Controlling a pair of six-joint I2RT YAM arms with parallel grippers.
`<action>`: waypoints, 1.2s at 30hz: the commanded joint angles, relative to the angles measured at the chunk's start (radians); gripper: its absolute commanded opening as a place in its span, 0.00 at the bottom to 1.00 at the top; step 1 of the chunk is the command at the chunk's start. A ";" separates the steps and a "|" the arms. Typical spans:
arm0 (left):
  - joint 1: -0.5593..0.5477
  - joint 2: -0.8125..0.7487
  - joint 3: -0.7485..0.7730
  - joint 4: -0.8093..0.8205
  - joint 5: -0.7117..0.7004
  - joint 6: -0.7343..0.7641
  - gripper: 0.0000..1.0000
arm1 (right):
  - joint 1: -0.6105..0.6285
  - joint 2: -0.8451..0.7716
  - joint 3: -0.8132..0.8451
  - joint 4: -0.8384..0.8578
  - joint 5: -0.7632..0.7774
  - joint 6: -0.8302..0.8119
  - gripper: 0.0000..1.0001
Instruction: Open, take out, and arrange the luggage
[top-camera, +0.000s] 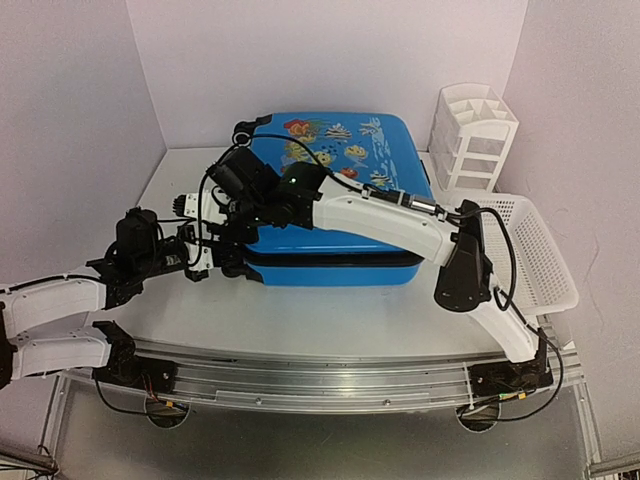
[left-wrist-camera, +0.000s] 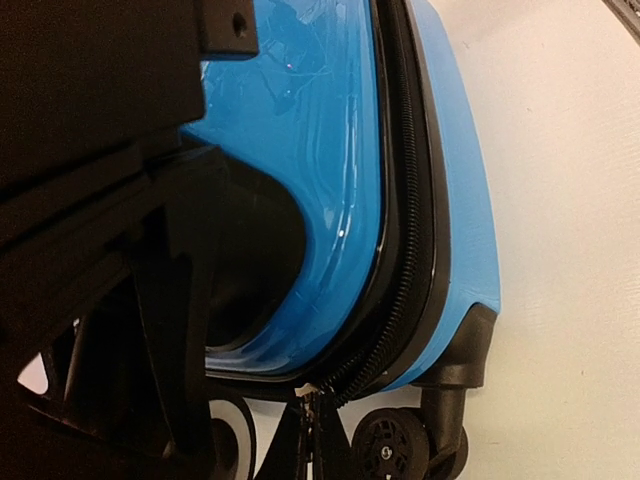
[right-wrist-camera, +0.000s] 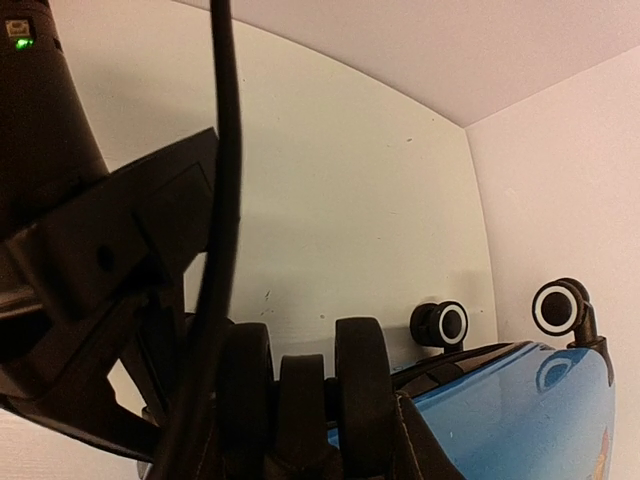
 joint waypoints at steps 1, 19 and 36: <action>0.041 -0.116 0.062 0.132 0.072 -0.076 0.00 | -0.061 -0.051 -0.100 0.050 0.104 0.305 0.00; 0.412 0.188 0.311 -0.045 0.417 -0.545 0.00 | -0.064 -0.248 -0.420 0.188 0.008 0.449 0.00; 0.438 0.294 0.403 -0.012 0.497 -0.580 0.00 | -0.067 -0.274 -0.461 0.196 -0.034 0.454 0.00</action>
